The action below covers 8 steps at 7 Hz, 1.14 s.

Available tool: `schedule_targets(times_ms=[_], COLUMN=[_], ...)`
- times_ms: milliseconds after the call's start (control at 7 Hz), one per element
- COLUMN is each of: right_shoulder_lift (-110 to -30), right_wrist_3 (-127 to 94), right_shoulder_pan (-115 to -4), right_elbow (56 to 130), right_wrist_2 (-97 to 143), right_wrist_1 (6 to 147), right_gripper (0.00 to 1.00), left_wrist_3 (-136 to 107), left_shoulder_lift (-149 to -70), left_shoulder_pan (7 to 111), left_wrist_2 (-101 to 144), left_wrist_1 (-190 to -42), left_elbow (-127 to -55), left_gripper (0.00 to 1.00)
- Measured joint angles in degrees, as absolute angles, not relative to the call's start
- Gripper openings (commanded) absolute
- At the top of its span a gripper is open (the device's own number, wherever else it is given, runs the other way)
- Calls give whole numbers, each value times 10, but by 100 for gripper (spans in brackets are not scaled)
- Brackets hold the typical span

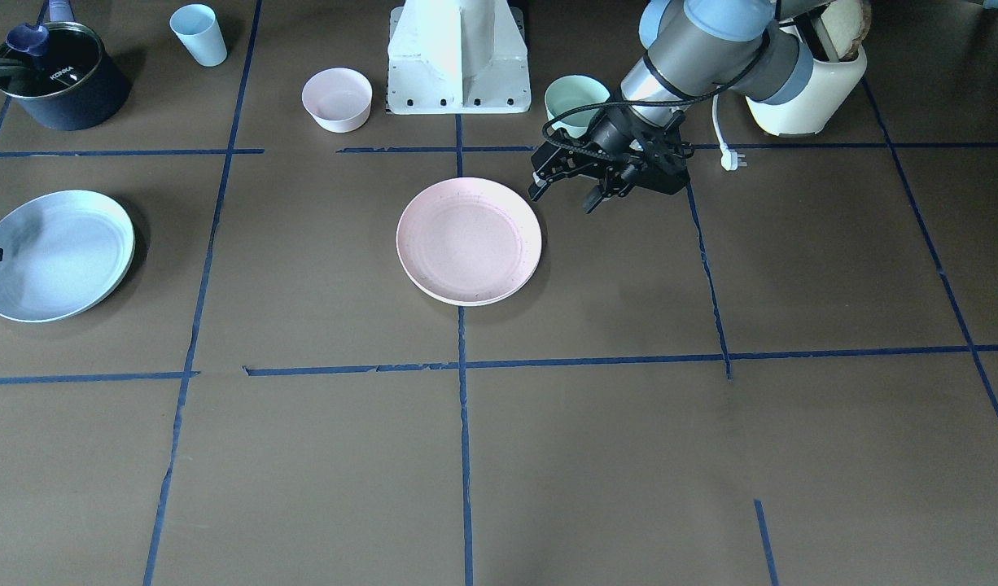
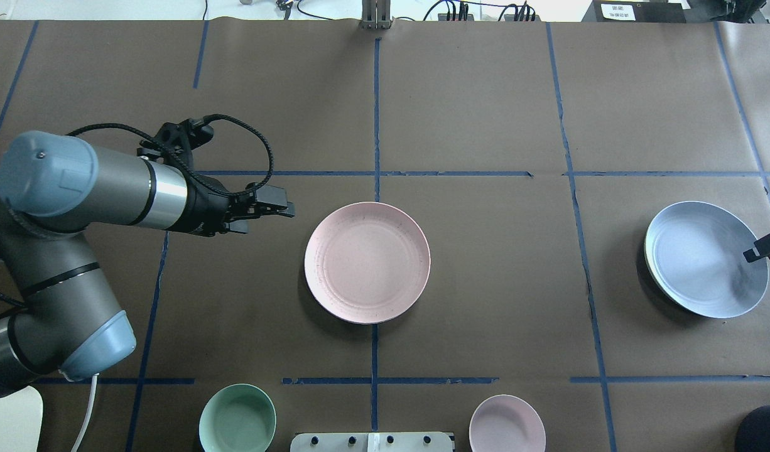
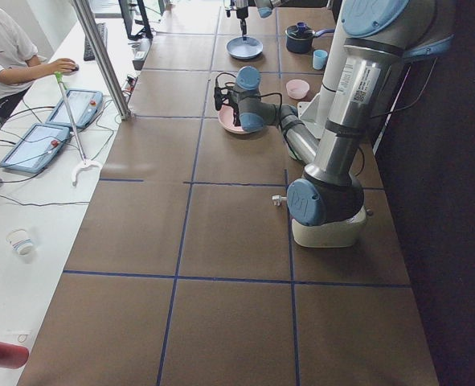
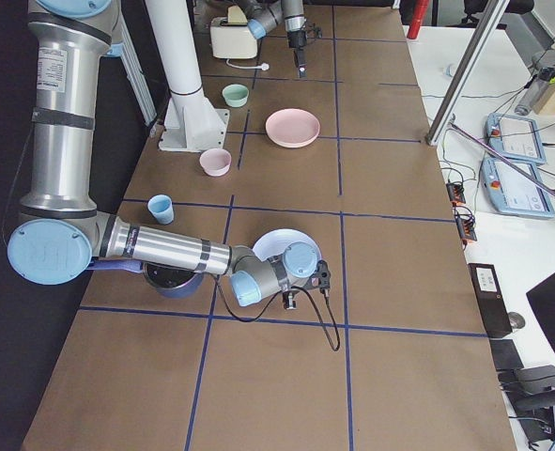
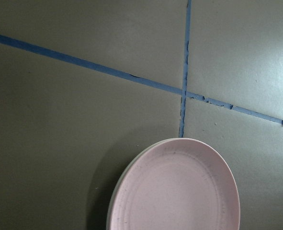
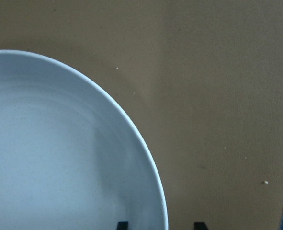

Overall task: Stack three plates with pink and blue
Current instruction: 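Grasp and lift the blue plate rim with the right gripper while the left arm withdraws, then carry the blue plate with the right gripper and lower it onto the pink plate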

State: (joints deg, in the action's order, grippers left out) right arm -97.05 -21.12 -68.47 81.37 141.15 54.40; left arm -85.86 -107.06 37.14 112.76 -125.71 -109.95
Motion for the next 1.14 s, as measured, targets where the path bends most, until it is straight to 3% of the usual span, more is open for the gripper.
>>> schedule_targets(times_ms=[571, 857, 1143], right_shoulder_lift=[-970, -963, -895], right_wrist_3=[-225, -329, -551], right_shoulder_pan=[-682, -675, -624], right_elbow=[826, 915, 1008], right_wrist_2=[1414, 1437, 1441], right_wrist_1=[543, 544, 545], right_gripper=[0, 0, 0], left_wrist_3=[-855, -854, -853], left_shoulder_lift=[-983, -941, -910], left_shoulder_pan=[427, 448, 464], left_wrist_2=[1168, 1176, 1176], left_wrist_1=[-1260, -1260, -1260], left_elbow=[-1146, -1166, -1173], left_gripper=[100, 100, 100])
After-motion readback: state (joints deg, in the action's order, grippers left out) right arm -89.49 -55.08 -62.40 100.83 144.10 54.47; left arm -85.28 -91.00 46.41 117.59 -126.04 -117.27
